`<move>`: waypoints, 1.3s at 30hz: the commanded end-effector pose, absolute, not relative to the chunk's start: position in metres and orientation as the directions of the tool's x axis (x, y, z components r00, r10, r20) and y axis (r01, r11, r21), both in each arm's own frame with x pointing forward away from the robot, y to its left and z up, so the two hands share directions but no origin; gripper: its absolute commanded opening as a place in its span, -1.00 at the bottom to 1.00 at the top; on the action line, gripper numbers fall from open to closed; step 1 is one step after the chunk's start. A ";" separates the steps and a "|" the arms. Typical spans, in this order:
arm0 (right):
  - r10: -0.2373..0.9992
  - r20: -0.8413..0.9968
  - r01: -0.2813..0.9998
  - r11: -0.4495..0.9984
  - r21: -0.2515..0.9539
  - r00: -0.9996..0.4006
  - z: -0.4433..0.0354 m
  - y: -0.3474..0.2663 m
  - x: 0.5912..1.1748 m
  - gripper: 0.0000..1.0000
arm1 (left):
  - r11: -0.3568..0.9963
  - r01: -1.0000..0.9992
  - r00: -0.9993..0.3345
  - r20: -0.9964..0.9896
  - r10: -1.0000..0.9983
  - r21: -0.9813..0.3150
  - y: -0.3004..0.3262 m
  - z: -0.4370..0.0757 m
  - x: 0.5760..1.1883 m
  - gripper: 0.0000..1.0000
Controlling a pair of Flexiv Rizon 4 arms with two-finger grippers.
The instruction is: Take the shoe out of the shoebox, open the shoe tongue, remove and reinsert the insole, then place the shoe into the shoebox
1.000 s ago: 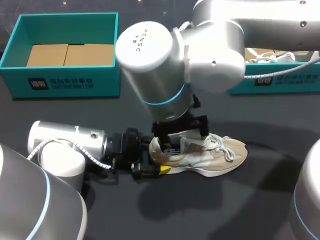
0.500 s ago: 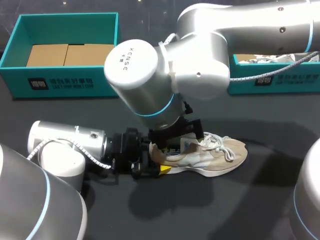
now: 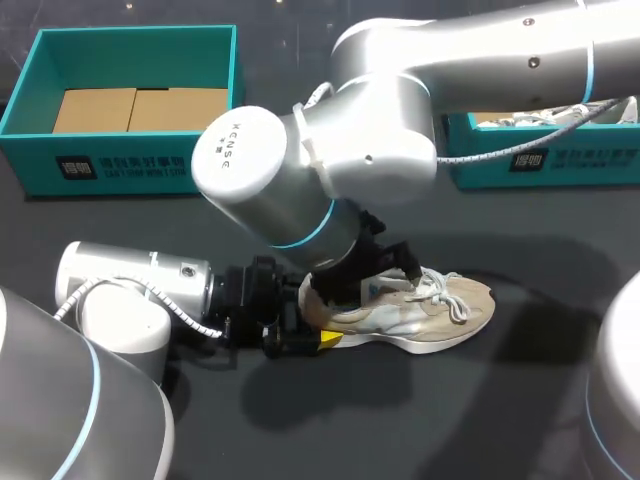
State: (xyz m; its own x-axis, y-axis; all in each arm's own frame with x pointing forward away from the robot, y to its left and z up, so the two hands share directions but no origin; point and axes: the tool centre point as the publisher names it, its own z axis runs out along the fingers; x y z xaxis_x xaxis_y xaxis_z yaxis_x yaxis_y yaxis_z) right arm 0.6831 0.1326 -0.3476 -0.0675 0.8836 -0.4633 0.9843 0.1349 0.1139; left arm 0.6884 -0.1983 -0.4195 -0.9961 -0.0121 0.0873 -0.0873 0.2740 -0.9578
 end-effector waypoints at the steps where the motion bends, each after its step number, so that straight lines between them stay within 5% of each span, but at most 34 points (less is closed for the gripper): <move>1: 0.790 -0.456 0.902 -0.275 0.334 0.409 -0.358 0.132 0.682 1.00 | 0.276 -0.087 -0.996 0.087 -0.012 -0.957 -0.197 -0.420 0.686 -1.00; 17: 0.750 -0.461 0.872 -0.325 0.367 0.474 -0.330 0.118 0.672 1.00 | 0.276 -0.087 -0.996 0.087 -0.012 -0.957 -0.197 -0.420 0.686 -1.00; 21: 0.758 -0.454 0.875 -0.328 0.355 0.468 -0.321 0.116 0.669 0.84 | 0.276 -0.087 -0.996 0.087 -0.012 -0.957 -0.197 -0.420 0.686 -1.00; 26: 0.769 -0.446 0.883 -0.335 0.330 0.458 -0.316 0.112 0.668 -0.02 | 0.276 -0.087 -0.996 0.087 -0.012 -0.957 -0.197 -0.420 0.686 -1.00; 32: 0.792 -0.439 0.902 -0.326 0.284 0.425 -0.314 0.109 0.670 -0.37 | 0.276 -0.087 -0.996 0.087 -0.012 -0.957 -0.197 -0.420 0.686 -1.00; 35: 0.815 -0.422 0.914 -0.309 0.262 0.397 -0.313 0.108 0.672 -0.99 | 0.276 -0.087 -0.996 0.087 -0.012 -0.957 -0.197 -0.420 0.686 -1.00; 39: 0.873 -0.357 0.937 -0.263 0.230 0.332 -0.308 0.097 0.676 -1.00 | 0.276 -0.087 -0.996 0.087 -0.012 -0.957 -0.197 -0.420 0.686 -1.00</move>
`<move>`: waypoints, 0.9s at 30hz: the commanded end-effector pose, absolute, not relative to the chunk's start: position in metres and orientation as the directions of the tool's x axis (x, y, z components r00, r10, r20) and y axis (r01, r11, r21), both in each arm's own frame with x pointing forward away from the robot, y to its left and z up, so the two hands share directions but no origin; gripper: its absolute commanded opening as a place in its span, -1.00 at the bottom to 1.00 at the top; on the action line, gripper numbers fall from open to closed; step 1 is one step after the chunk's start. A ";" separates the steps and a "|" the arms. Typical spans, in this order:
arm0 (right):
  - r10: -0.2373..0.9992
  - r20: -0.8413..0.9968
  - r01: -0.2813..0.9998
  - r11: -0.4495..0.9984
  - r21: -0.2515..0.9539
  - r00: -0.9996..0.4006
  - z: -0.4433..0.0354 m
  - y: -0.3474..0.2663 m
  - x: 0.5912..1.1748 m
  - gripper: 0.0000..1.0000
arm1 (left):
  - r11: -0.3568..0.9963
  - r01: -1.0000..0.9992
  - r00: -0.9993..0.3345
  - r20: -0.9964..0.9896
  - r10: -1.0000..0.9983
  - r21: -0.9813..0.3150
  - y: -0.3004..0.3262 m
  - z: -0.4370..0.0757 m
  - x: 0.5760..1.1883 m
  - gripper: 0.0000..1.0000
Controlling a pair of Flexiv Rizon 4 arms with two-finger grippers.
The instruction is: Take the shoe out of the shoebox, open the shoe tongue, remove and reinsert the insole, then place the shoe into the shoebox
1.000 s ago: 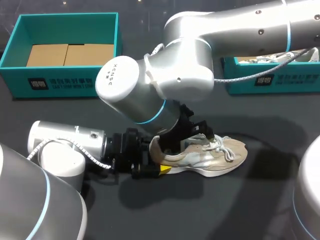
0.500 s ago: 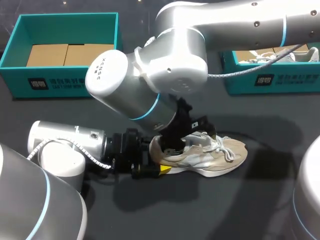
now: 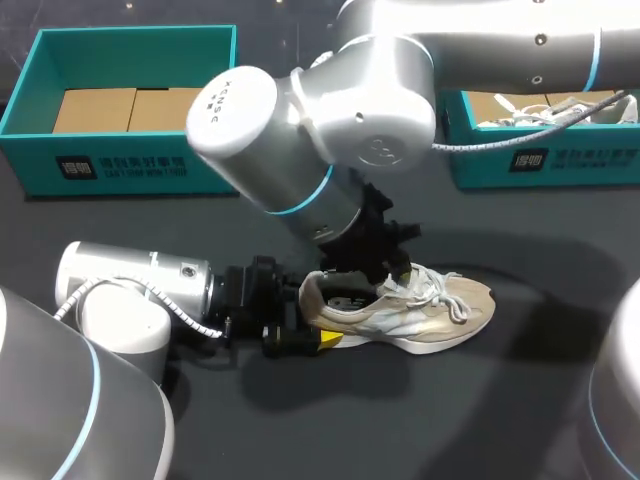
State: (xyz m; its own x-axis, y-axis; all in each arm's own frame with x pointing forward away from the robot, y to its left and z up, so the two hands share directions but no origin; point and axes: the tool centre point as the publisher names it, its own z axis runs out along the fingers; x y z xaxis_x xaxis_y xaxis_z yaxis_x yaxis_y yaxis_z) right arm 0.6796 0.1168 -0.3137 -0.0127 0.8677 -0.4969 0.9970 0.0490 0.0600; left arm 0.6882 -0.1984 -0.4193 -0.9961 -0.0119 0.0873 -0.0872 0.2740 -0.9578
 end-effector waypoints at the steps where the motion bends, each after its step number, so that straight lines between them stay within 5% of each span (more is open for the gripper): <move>1: 0.884 -0.353 0.946 -0.244 0.213 0.308 -0.306 0.092 0.678 -1.00 | 0.276 -0.087 -0.996 0.087 -0.012 -0.957 -0.197 -0.420 0.686 -1.00; 7: 0.973 -0.173 0.978 -0.122 0.171 0.151 -0.298 0.056 0.685 -1.00 | 0.276 -0.087 -0.996 0.087 -0.012 -0.957 -0.197 -0.420 0.686 -1.00; 27: 0.971 -0.141 0.977 -0.174 0.127 0.191 -0.302 0.045 0.679 -1.00 | 0.276 -0.087 -0.996 0.087 -0.012 -0.957 -0.197 -0.420 0.686 -1.00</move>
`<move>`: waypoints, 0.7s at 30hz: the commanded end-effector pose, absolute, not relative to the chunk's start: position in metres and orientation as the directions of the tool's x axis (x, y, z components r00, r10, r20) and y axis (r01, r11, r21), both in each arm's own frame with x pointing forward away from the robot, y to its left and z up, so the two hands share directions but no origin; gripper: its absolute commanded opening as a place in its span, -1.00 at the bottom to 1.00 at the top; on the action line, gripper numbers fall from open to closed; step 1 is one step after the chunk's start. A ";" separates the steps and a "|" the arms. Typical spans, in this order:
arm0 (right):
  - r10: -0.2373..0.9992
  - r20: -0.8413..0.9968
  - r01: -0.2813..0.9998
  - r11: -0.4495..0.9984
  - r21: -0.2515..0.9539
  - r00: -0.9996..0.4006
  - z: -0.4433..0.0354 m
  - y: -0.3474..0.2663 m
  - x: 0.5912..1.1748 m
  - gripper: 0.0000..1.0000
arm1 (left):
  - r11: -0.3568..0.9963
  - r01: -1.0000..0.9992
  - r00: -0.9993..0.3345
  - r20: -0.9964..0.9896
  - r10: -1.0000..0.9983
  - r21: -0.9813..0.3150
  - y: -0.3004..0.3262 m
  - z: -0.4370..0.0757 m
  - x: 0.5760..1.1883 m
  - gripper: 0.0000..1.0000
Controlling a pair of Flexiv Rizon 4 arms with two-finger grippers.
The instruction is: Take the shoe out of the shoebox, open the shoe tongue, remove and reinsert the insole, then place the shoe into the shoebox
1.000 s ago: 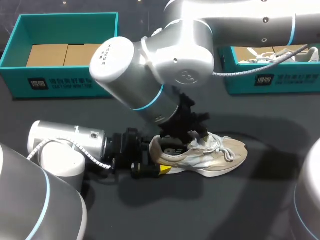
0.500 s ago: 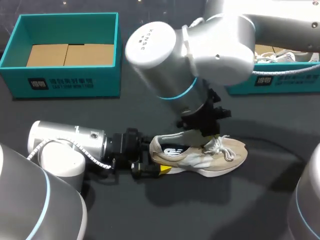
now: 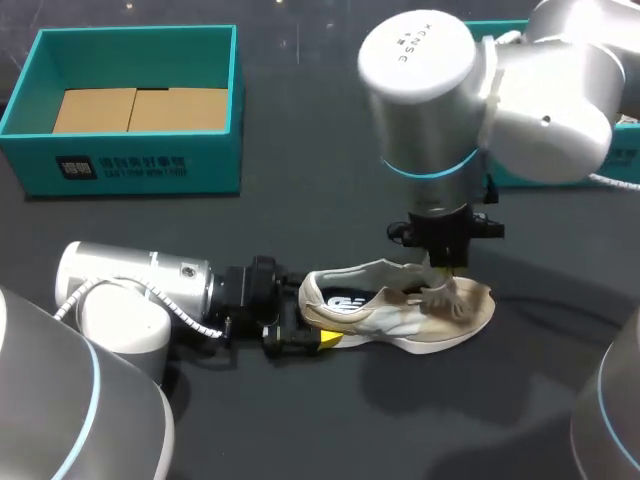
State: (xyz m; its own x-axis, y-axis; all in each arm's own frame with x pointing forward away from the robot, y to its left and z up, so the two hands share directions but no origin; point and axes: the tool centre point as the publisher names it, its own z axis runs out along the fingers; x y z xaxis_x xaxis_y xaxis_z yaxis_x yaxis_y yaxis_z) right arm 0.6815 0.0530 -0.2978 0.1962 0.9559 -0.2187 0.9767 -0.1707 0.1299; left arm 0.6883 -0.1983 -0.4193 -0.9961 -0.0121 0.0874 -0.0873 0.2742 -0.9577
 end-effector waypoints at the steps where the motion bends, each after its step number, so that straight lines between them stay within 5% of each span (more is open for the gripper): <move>1: 0.972 -0.139 0.977 -0.171 0.126 0.188 -0.303 0.043 0.679 -1.00 | 0.276 -0.087 -0.996 0.087 -0.012 -0.957 -0.197 -0.420 0.686 -1.00; 21: 0.948 -0.274 0.987 -0.157 0.037 0.161 -0.347 0.013 0.681 -1.00 | 0.276 -0.087 -0.996 0.087 -0.012 -0.957 -0.197 -0.420 0.686 -1.00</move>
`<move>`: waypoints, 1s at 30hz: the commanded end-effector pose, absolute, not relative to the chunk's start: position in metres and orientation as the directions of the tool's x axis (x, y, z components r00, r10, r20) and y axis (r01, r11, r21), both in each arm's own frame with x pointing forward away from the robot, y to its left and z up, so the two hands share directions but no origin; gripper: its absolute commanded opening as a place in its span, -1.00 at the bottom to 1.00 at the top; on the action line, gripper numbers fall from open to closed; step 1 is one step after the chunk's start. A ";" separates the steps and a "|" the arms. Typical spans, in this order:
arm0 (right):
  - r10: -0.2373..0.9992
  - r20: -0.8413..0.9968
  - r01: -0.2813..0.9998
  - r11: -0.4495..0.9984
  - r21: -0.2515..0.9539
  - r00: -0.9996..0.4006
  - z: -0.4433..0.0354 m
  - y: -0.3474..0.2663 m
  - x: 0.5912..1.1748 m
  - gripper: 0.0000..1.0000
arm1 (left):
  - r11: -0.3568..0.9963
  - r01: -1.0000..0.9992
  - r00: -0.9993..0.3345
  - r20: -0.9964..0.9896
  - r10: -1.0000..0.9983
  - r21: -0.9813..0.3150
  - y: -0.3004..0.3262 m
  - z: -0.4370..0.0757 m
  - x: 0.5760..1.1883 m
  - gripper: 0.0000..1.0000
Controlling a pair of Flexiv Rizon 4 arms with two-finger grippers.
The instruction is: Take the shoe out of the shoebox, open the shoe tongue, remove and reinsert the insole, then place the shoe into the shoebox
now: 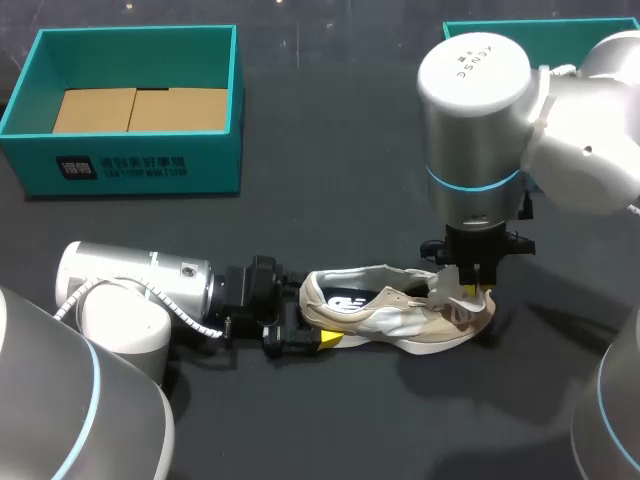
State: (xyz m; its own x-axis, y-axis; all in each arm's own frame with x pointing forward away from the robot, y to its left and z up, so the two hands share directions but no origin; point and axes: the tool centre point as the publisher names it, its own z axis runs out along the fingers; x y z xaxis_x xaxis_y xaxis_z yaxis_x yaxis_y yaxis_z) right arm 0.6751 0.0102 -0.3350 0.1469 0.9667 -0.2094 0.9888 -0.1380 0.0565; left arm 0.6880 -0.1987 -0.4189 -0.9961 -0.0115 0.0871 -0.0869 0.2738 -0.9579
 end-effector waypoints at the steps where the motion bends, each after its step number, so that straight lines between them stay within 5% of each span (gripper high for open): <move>1: 0.945 -0.281 0.986 -0.163 0.038 0.167 -0.348 0.013 0.682 -1.00 | 0.276 -0.087 -0.996 0.087 -0.012 -0.957 -0.197 -0.420 0.686 -1.00; 3: 0.930 -0.319 0.983 -0.179 0.037 0.182 -0.349 0.011 0.684 -1.00 | 0.276 -0.087 -0.996 0.087 -0.012 -0.957 -0.197 -0.420 0.686 -1.00; 6: 0.915 -0.351 0.979 -0.198 0.042 0.200 -0.349 0.006 0.686 -0.42 | 0.276 -0.087 -0.996 0.087 -0.012 -0.957 -0.197 -0.420 0.686 -1.00; 12: 0.890 -0.388 0.971 -0.225 0.085 0.241 -0.330 -0.003 0.687 0.00 | 0.276 -0.087 -0.996 0.087 -0.012 -0.957 -0.197 -0.420 0.686 -1.00; 22: 0.854 -0.457 0.962 -0.163 0.218 0.248 -0.241 -0.011 0.685 0.04 | 0.276 -0.087 -0.996 0.087 -0.012 -0.957 -0.197 -0.420 0.686 -1.00; 28: 0.892 -0.450 0.971 0.072 0.226 0.038 -0.198 0.015 0.686 -0.10 | 0.276 -0.087 -0.996 0.087 -0.012 -0.957 -0.197 -0.420 0.686 -1.00; 29: 0.887 -0.461 0.971 0.097 0.218 0.015 -0.197 0.019 0.686 -0.17 | 0.276 -0.087 -0.996 0.087 -0.012 -0.957 -0.197 -0.420 0.686 -1.00; 30: 0.887 -0.458 0.962 0.167 0.215 -0.051 -0.192 0.027 0.687 -0.61 | 0.276 -0.087 -0.996 0.087 -0.012 -0.957 -0.197 -0.420 0.686 -1.00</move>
